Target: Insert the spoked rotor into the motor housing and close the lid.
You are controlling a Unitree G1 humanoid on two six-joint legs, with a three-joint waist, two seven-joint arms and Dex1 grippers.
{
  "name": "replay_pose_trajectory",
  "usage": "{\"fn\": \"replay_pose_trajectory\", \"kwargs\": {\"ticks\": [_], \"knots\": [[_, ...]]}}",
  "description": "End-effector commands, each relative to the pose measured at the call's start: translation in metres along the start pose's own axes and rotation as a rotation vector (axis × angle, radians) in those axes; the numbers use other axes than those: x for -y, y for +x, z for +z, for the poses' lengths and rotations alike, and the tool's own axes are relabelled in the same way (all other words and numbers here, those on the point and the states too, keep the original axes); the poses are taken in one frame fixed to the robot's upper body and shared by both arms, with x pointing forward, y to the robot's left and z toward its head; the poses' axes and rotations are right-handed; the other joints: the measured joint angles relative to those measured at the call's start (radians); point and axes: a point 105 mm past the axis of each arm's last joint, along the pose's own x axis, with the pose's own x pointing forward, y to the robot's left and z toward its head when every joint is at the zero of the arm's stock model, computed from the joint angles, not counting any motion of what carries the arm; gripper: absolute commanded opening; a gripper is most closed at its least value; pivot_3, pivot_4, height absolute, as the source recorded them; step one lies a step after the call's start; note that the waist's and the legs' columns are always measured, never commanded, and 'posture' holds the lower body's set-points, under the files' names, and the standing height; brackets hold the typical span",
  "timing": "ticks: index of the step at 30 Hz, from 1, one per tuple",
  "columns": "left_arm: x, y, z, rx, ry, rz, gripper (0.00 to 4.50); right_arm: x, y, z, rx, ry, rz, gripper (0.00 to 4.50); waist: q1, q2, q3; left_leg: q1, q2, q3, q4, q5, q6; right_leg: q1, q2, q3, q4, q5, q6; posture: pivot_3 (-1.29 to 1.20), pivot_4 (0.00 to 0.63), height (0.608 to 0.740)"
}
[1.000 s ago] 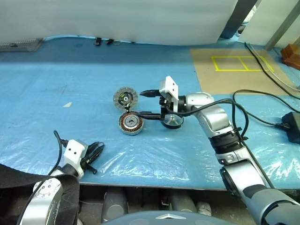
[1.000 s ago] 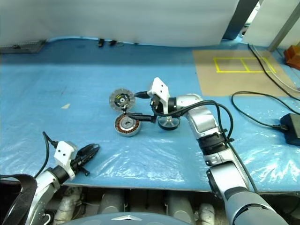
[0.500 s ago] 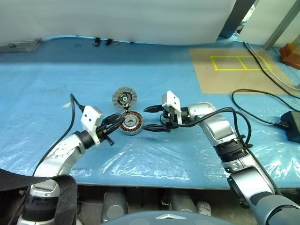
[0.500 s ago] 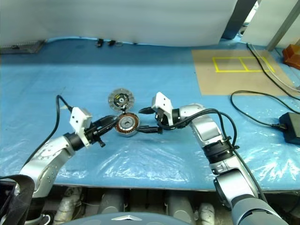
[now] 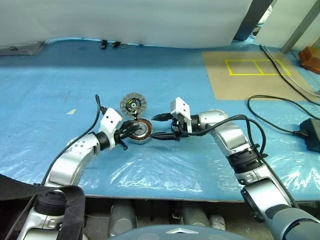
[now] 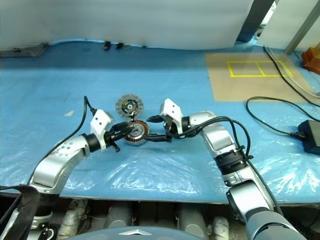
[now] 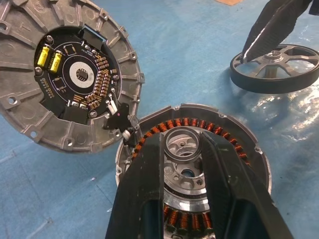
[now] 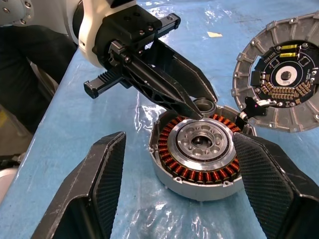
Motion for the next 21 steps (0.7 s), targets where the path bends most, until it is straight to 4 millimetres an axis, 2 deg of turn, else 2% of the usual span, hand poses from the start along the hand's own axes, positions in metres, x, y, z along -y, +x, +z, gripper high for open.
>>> {"fn": "replay_pose_trajectory", "kwargs": {"ticks": [1, 21], "knots": [[0.000, 0.004, 0.002, -0.011, 0.017, -0.002, 0.71, 0.000, 0.000, 0.017, 0.032, -0.049, 0.004, 3.55, 0.000, 0.000, 0.000, 0.000, 0.000, 0.000, 0.000, 0.000, 0.000, 0.000, 0.000, 0.000, 0.000, 0.000, 0.000, 0.00, 0.150, 0.740], [0.001, 0.022, -0.008, -0.110, 0.033, -0.067, 0.71, 0.005, 0.000, 0.026, 0.026, -0.070, -0.012, 3.55, 0.001, 0.000, 0.000, -0.001, 0.000, 0.000, 0.000, 0.002, -0.003, 0.000, 0.000, -0.001, 0.000, 0.000, 0.000, 0.00, 0.150, 0.740]]}}
